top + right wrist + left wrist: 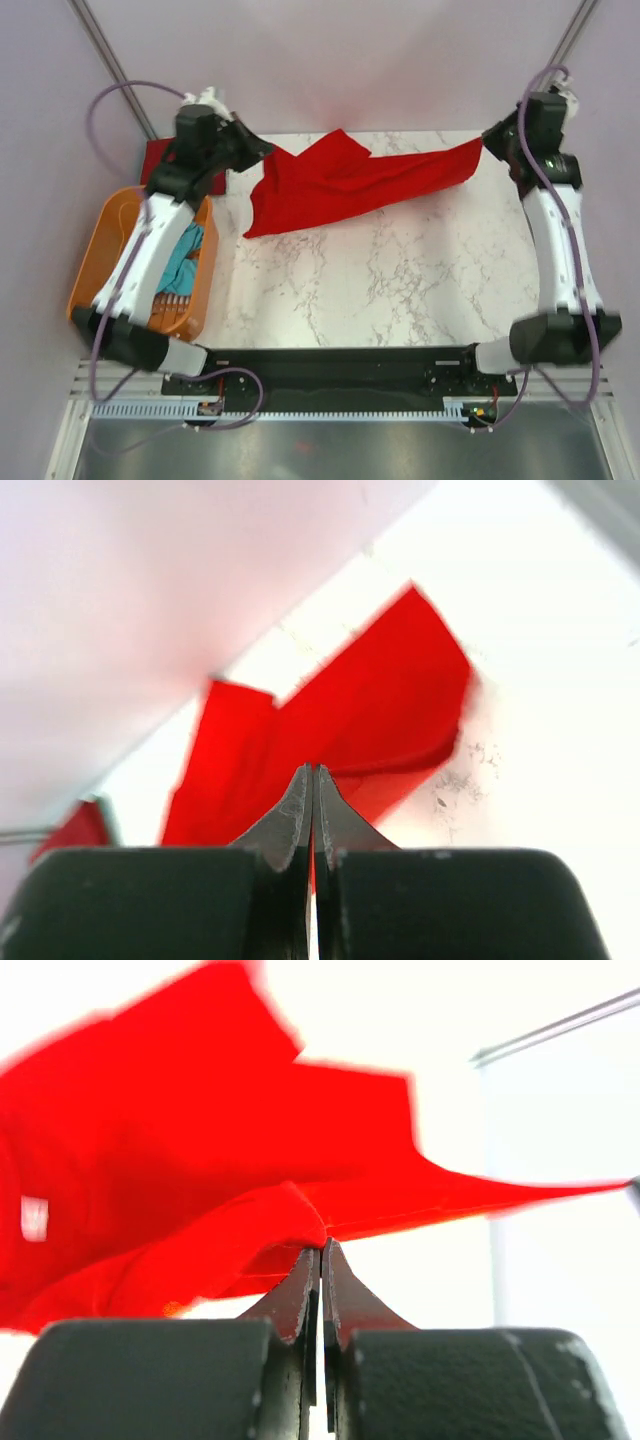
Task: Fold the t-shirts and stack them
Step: Flatten the tshirt out
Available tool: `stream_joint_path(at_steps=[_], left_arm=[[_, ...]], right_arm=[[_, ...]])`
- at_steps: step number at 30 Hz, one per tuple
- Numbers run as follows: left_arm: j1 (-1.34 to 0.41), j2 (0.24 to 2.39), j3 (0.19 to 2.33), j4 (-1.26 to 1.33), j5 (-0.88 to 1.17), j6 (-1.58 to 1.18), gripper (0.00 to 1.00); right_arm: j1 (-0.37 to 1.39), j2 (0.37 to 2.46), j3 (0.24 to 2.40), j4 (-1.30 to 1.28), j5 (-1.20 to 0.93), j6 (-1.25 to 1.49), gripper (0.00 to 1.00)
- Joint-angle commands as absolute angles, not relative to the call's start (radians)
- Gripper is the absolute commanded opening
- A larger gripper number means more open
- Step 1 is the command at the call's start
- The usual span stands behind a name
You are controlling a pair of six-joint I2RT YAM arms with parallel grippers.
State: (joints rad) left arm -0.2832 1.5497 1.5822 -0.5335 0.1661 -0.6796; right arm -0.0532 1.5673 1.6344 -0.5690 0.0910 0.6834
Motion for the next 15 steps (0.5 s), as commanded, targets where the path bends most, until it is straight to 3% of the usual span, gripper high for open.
stream_joint_path(at_steps=[1, 11, 15], left_arm=[[-0.279, 1.277, 1.589, -0.568, 0.138, -0.650, 0.02], [-0.279, 0.775, 1.658, -0.581, 0.104, -0.696, 0.02], [-0.279, 0.710, 1.698, -0.595, 0.141, -0.698, 0.02]], right_arm=[[-0.087, 1.336, 1.631, -0.770, 0.176, 0.677, 0.00], [-0.107, 0.985, 1.897, -1.041, 0.080, 0.687, 0.00], [-0.107, 0.916, 2.006, -1.114, 0.060, 0.730, 0.00]])
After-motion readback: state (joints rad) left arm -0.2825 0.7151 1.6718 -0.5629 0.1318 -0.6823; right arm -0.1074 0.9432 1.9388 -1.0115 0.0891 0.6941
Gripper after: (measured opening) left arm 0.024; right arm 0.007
